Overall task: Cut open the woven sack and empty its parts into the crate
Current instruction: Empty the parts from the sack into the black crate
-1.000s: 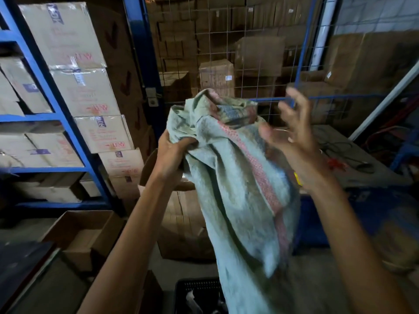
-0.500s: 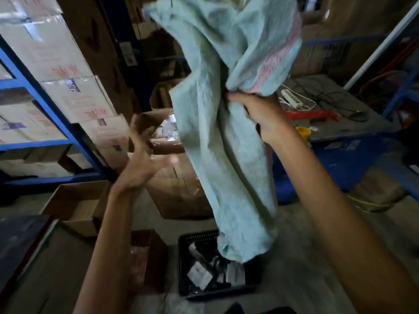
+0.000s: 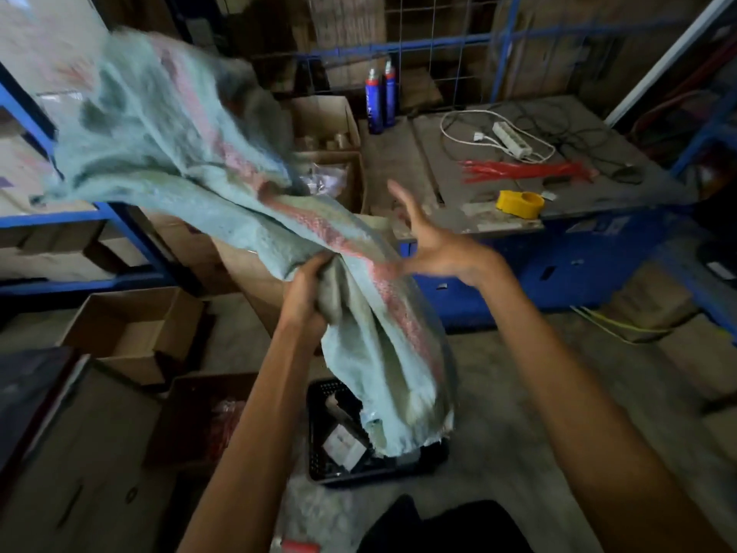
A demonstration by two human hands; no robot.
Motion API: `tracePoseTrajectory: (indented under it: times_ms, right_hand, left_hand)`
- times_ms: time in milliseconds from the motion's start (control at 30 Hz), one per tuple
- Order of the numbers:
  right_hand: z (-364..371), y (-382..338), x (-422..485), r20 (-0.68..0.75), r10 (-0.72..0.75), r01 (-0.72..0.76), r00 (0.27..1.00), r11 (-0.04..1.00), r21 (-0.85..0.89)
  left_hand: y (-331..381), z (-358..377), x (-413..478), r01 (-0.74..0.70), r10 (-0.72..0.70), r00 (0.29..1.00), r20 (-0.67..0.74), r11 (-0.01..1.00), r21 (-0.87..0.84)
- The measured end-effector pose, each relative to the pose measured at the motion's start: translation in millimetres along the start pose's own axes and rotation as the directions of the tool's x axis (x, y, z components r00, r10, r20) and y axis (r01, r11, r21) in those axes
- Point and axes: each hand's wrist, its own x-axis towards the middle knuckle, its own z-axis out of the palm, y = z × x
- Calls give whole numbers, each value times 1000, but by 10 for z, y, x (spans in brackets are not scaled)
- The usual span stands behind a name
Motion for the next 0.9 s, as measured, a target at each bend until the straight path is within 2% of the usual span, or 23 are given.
tracePoseTrajectory:
  times_ms: [67, 133, 233, 333, 433, 600, 700, 800, 867, 900]
  right_hand:
    - [244, 384, -94, 146, 143, -126, 979, 984, -123]
    - [610, 618, -131, 135, 194, -182, 972, 979, -97]
    - [1140, 775, -29, -41, 133, -125, 990, 979, 160]
    - [1320, 763, 148, -296, 153, -58, 943, 950, 307]
    - [1149, 548, 201, -373, 126, -33, 919, 968, 247]
    - [834, 84, 214, -454, 26, 72, 890, 978, 197]
    - [624, -343, 189, -496, -26, 138, 868, 972, 192]
    - [232, -1000, 199, -503, -123, 206, 856, 972, 112]
    - [23, -1398, 212, -453, -181, 187, 873, 982, -33]
    - [-40, -1500, 244, -418, -184, 160, 890, 983, -91]
  left_hand:
    - [115, 21, -41, -9, 9, 1000, 23, 1000, -18]
    - [184, 107, -91, -33, 33, 999, 5, 999, -20]
    - [233, 237, -201, -130, 126, 989, -80, 991, -44]
    - [315, 300, -337, -161, 148, 982, -118, 982, -103]
    - [459, 300, -429, -149, 138, 987, -85, 979, -137]
    - [794, 452, -609, -216, 212, 976, -42, 956, -196]
    - [1080, 582, -765, -246, 275, 958, 85, 935, -255]
    - [1457, 575, -863, -306, 438, 863, 252, 850, -430]
    - [1666, 487, -860, -354, 529, 798, 288, 799, -487]
    - [1718, 431, -828, -376, 541, 790, 288, 800, -468]
